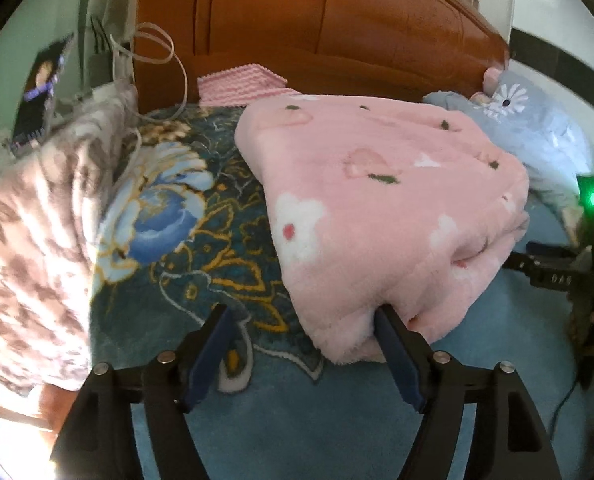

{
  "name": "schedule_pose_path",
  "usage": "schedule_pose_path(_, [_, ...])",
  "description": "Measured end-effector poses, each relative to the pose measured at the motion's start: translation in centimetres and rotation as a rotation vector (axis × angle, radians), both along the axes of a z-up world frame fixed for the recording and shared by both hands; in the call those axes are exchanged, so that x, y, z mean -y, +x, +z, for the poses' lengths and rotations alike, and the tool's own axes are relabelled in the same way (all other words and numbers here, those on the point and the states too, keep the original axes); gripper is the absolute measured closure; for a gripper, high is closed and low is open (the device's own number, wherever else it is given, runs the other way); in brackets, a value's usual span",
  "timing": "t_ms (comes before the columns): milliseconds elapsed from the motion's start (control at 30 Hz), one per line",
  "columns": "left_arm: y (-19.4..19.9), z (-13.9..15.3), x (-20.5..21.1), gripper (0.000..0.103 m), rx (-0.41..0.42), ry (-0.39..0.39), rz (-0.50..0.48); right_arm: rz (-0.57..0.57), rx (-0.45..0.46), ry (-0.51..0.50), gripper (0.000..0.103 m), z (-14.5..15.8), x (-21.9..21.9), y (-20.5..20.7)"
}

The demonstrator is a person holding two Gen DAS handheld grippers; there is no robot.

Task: Fold clothes
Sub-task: 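Release the fleece with both grippers onto the bed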

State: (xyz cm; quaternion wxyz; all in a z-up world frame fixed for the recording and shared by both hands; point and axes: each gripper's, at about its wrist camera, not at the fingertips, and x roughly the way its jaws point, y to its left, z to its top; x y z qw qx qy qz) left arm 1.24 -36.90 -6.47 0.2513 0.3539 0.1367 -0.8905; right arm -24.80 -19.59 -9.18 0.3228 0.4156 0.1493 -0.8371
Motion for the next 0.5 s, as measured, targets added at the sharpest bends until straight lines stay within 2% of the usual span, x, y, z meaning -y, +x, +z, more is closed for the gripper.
schedule_pose_path(100, [-0.2, -0.1, -0.3, 0.024, 0.016, -0.032, 0.011, 0.045, -0.024, 0.033, 0.011, -0.3, 1.4, -0.1])
schedule_pose_path(367, [-0.5, -1.0, 0.9, 0.003, 0.049, 0.035, 0.068, 0.051, -0.042, 0.028, 0.008, -0.4, 1.7, 0.1])
schedule_pose_path(500, [-0.8, -1.2, 0.7, 0.001, 0.06, 0.036, 0.069, 0.059, -0.045, 0.023, 0.008, -0.3, 1.7, 0.3])
